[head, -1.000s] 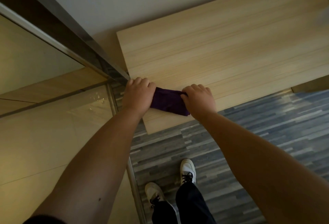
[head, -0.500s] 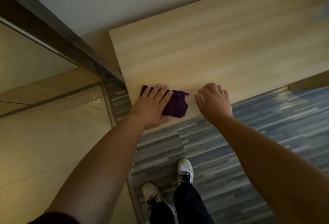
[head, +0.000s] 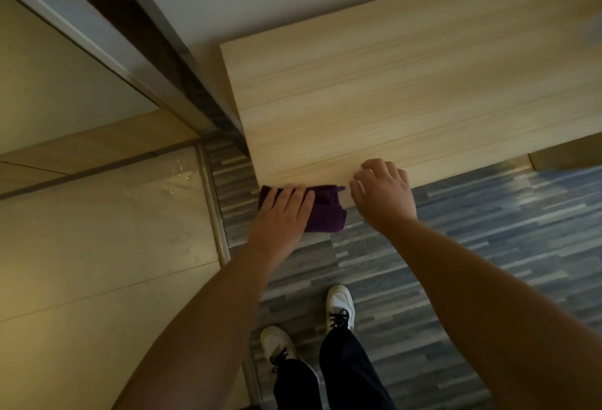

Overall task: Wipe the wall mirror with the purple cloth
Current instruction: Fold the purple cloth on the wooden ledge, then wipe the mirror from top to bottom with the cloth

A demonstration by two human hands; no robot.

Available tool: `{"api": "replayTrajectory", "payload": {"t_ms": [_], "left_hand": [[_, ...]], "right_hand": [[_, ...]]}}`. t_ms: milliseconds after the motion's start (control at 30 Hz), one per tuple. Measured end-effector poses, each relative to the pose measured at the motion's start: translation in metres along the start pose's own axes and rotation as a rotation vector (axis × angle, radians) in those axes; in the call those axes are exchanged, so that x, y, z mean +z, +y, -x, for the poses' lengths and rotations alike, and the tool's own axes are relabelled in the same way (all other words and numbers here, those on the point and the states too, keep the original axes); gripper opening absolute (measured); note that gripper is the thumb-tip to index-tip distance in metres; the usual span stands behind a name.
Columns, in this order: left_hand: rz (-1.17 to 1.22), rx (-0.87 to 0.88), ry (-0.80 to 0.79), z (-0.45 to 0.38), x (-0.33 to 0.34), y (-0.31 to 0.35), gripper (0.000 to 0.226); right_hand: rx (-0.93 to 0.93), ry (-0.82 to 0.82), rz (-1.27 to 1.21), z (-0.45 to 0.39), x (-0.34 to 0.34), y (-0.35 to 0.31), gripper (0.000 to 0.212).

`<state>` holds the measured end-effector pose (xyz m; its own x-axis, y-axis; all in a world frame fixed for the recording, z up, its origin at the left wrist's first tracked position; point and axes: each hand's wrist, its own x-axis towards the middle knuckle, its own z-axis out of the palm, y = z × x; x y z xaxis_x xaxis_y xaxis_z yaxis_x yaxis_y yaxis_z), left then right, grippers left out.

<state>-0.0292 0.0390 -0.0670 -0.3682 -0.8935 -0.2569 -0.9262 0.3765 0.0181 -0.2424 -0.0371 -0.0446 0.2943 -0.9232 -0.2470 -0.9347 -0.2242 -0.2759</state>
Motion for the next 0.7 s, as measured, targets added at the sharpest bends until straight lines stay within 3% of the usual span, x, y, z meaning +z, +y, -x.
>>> {"api": "replayTrajectory", "payload": {"t_ms": [133, 300, 533, 700], "left_hand": [[0.048, 0.012, -0.032, 0.027, -0.016, -0.005, 0.051], [0.061, -0.141, -0.035, 0.076, -0.057, -0.051, 0.05], [-0.007, -0.331, 0.215, 0.178, -0.165, -0.147, 0.041], [-0.092, -0.466, 0.412, 0.249, -0.243, -0.214, 0.034]], "right_hand": [[-0.062, -0.002, 0.045, 0.006, -0.008, -0.024, 0.031], [-0.216, -0.048, 0.08, 0.017, -0.034, -0.083, 0.036], [-0.495, 0.006, 0.134, 0.023, -0.102, -0.232, 0.044], [-0.623, 0.141, 0.182, 0.019, -0.178, -0.347, 0.056]]}}
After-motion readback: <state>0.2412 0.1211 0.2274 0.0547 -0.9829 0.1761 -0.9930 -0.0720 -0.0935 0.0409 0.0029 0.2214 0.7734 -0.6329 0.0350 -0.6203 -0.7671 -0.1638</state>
